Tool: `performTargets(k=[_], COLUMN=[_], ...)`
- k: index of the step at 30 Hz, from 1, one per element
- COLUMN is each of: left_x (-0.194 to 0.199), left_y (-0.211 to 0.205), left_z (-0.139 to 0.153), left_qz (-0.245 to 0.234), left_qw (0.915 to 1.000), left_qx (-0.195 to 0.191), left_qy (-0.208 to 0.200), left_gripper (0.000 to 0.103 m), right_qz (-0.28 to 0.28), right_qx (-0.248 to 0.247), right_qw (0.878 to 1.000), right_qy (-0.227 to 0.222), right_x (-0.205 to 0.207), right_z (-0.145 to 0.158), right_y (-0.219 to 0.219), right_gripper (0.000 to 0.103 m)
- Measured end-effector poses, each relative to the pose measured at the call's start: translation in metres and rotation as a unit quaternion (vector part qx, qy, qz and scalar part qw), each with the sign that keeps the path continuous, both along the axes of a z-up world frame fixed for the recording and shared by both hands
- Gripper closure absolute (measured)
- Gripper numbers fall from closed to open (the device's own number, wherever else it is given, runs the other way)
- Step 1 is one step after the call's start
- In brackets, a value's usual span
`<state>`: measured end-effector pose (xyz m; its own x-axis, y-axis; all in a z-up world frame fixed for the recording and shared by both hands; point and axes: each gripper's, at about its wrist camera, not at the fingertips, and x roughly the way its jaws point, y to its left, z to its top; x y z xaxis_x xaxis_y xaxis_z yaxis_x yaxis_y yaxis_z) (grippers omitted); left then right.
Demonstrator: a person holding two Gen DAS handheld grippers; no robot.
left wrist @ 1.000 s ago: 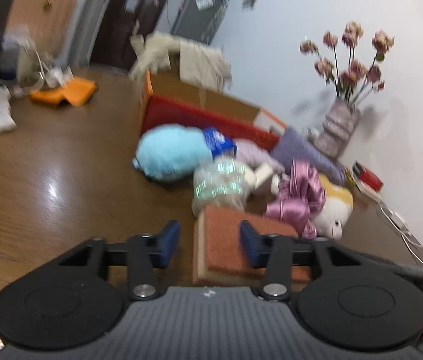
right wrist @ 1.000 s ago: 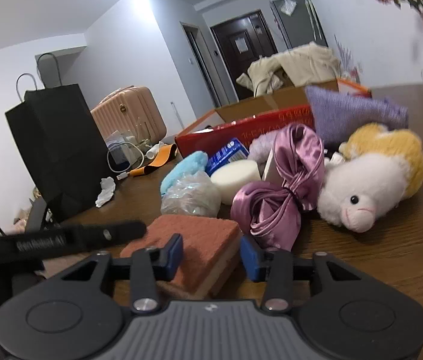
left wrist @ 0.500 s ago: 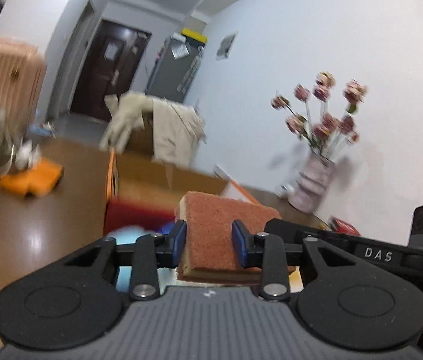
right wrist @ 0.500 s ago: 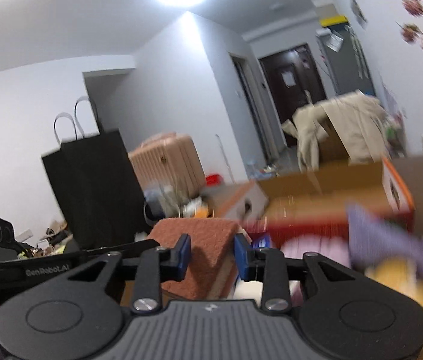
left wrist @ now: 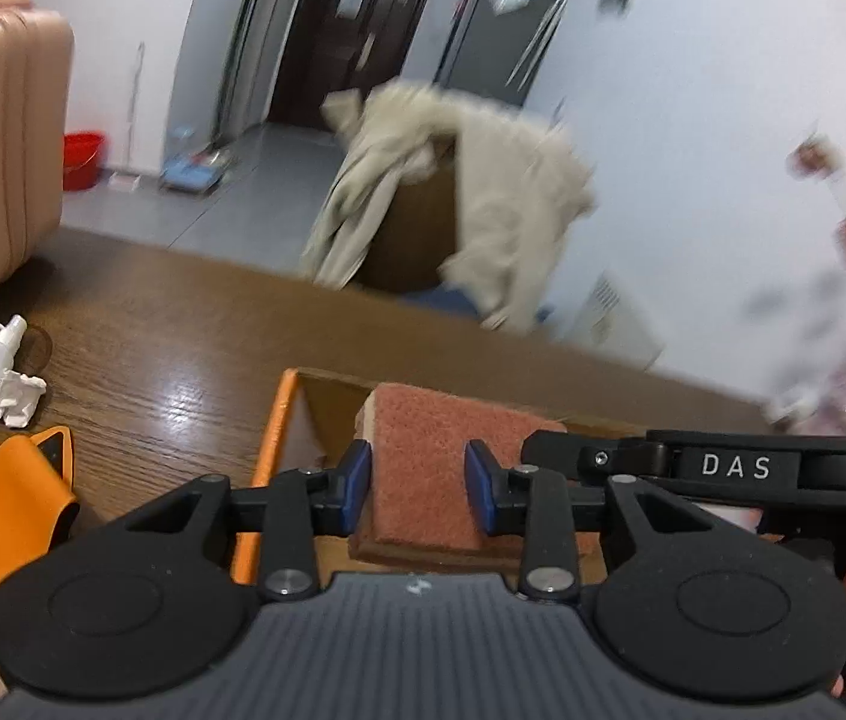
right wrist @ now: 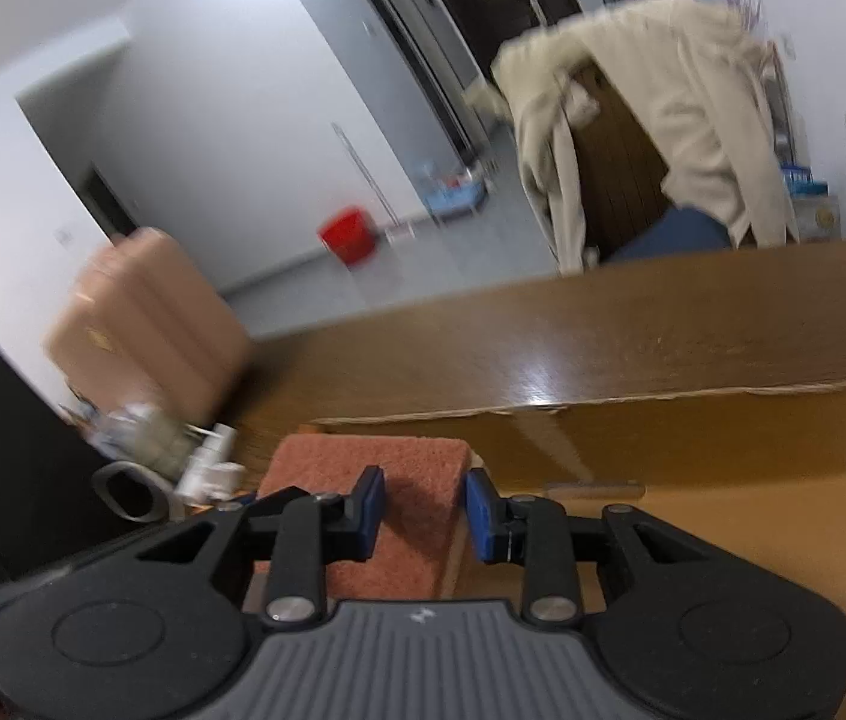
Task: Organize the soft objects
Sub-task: 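Carry the sponge into the cardboard box and open both grippers, then close both grippers on the white-and-yellow plush sheep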
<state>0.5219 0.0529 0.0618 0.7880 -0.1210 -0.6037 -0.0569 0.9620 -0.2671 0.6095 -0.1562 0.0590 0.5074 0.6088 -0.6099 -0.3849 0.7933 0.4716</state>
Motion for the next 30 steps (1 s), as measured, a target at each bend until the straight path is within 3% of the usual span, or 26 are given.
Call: performTargets(k=[3,6,10,12,14,18,20,24,30], left_x=[0.02,0.018,-0.006,-0.029,-0.058,-0.121,-0.155,-0.216,-0.296], left_y=[-0.002,-0.003,-0.001,-0.005,-0.012,-0.038,-0.054,-0.085,-0.126], left_z=[-0.012,-0.007,0.015,0.035,0.059,0.102,0.116,0.124,0.098], left_qz=[0.001,-0.007,-0.005,-0.012,-0.021,-0.033,-0.029,-0.027,-0.027], left_qw=[0.9988,0.9991,0.9991,0.9985,0.9968,0.9918,0.9898,0.9871,0.9795], left_qx=[0.034,0.035,0.04,0.054,0.072,0.103,0.111,0.117,0.147], left_qy=[0.035,0.025,0.011,-0.005,-0.028,-0.067,-0.084,-0.106,-0.135], left_gripper=[0.061,0.05,0.05,0.044,0.033,0.023,0.018,0.012,0.006], right_qz=[0.016,0.017,0.001,0.002,0.002,0.004,0.004,0.009,0.024], right_qx=[-0.025,-0.034,-0.019,-0.016,-0.007,0.01,0.01,0.001,-0.056], right_qw=[0.999,0.999,1.0,1.0,0.999,0.994,0.99,0.98,0.959], right_qy=[0.03,0.034,0.016,-0.007,-0.04,-0.11,-0.14,-0.2,-0.277], right_x=[0.021,0.02,0.003,-0.013,-0.037,-0.102,-0.141,-0.213,-0.299], right_z=[-0.026,-0.036,-0.01,0.017,0.049,0.101,0.116,0.125,0.107], right_y=[0.018,0.021,0.005,-0.01,-0.028,-0.079,-0.108,-0.159,-0.196], right_gripper=[0.073,0.073,0.073,0.072,0.07,0.05,0.048,0.024,0.021])
